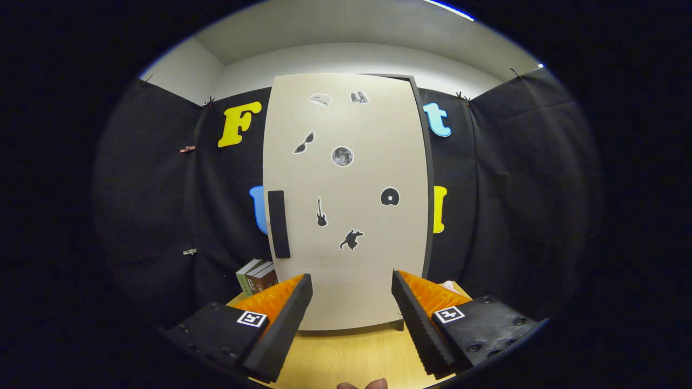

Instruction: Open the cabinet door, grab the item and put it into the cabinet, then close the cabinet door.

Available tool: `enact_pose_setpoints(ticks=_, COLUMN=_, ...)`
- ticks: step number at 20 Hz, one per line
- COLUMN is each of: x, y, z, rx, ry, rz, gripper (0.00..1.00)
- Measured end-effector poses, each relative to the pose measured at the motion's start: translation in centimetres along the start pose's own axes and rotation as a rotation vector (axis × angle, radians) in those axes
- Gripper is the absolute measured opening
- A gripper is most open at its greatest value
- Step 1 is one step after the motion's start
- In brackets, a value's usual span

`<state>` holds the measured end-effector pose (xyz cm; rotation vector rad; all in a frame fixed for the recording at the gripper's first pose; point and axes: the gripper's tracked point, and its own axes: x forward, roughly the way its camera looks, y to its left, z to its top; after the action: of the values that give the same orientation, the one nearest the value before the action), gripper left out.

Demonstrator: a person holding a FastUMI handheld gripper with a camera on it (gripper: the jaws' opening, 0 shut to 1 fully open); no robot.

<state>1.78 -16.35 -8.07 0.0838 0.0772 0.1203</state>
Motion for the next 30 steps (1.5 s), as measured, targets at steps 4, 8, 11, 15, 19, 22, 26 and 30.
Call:
enact_pose_setpoints(ticks=4, x=-0.01, y=-0.13, z=0.02, rx=0.004, ry=-0.001, rz=-0.007, gripper=0.96)
enact_pose_setpoints(ticks=8, x=-0.03, y=-0.16, z=0.01, rx=0.004, ry=0.000, rz=-0.008, gripper=0.96)
enact_pose_setpoints(ticks=11, x=-0.14, y=-0.13, z=-0.03, rx=0.004, ry=0.004, rz=-0.005, gripper=0.96)
enact_pose_setpoints(ticks=15, x=-0.08, y=-0.24, z=0.00, rx=0.001, ry=0.001, rz=-0.007, gripper=0.96)
enact_pose_setpoints(ticks=19, x=-0.08, y=-0.17, z=0.03, rx=0.005, ry=-0.001, rz=-0.009, gripper=0.96)
enact_pose_setpoints(ticks=22, x=-0.12, y=-0.23, z=-0.01, rx=0.002, ry=0.001, rz=-0.007, gripper=0.96)
enact_pose_setpoints(ticks=26, x=-0.11, y=-0.26, z=0.02, rx=0.004, ry=-0.001, rz=-0.009, gripper=0.96)
enact_pose_setpoints(ticks=30, x=-0.07, y=-0.38, z=0.06, rx=0.000, ry=-0.005, rz=-0.014, gripper=0.96)
